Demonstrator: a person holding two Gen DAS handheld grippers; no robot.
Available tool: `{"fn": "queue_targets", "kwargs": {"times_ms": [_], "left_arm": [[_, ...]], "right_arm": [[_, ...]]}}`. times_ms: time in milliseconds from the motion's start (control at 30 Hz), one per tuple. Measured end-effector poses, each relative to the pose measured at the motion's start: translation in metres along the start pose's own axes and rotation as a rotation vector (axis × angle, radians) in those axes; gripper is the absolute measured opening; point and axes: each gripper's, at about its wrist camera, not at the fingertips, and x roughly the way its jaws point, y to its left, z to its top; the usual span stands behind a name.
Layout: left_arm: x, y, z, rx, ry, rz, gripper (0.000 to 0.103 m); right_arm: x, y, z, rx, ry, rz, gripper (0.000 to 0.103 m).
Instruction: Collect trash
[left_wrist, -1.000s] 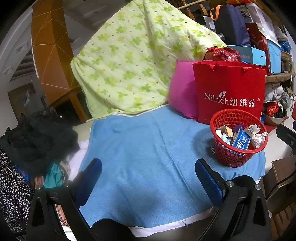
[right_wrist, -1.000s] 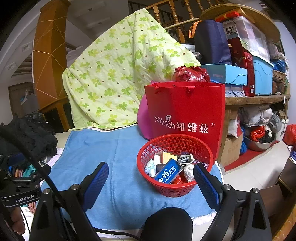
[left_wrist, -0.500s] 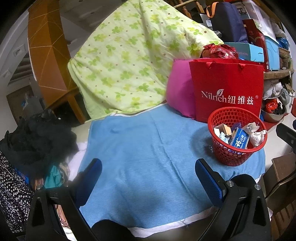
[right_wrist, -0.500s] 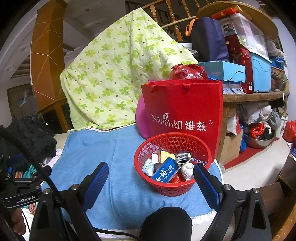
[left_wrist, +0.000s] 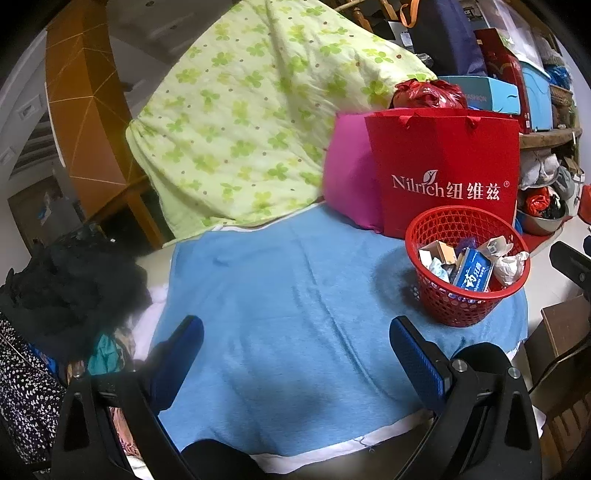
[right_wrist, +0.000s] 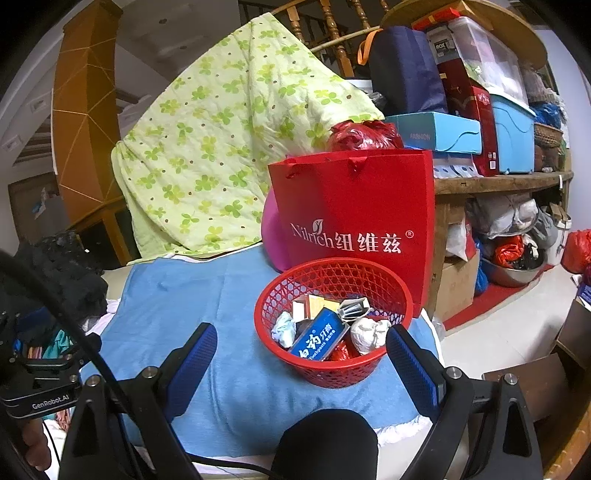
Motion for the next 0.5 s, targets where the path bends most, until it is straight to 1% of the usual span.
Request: {"fn": "queue_targets", "kwargs": {"times_ms": [500], "left_arm": [[0.007,-0.013,0.006,0.03,-0.003,-0.024,0.1]], "right_arm": [[0.003,-0.008,0.001,0.006,0.001,-0.023,0.095]]}}
